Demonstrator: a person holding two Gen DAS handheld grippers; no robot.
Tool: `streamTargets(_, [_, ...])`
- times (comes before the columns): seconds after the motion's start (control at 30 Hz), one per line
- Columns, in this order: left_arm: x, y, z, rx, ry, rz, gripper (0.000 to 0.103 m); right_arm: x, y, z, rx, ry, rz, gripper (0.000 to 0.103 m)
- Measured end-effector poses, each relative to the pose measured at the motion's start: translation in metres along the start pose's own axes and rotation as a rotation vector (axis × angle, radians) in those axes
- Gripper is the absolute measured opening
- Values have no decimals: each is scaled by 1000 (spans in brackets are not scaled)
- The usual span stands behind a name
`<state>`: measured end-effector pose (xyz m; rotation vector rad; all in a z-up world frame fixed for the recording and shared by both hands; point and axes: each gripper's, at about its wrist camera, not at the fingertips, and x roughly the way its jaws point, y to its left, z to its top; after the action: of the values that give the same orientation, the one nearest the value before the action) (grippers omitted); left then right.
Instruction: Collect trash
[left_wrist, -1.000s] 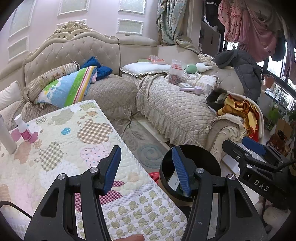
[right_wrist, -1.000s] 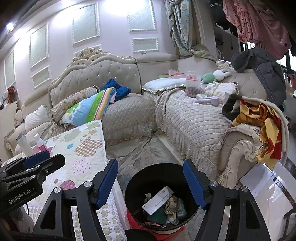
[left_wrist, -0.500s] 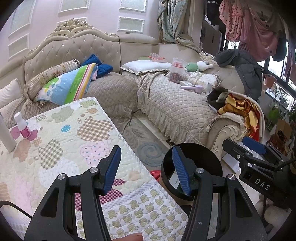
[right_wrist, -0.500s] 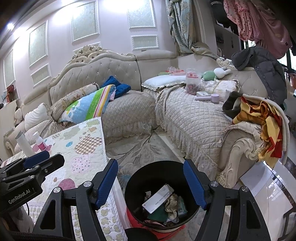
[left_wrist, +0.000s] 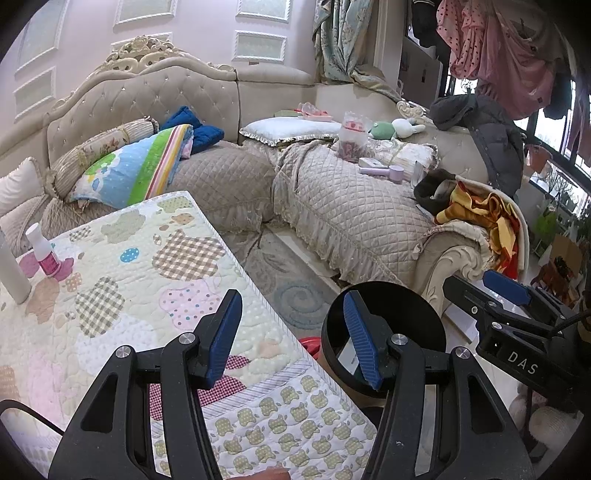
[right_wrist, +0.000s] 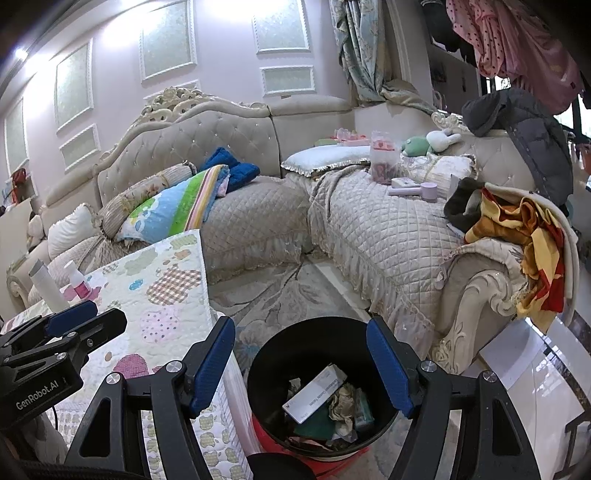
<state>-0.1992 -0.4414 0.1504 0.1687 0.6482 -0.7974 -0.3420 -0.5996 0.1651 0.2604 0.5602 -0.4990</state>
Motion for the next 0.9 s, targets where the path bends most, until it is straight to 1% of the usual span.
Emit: streamTargets(0.9, [9,3,-6,-8,25,-13,56,8,-4,-1,-8,23,-2,73])
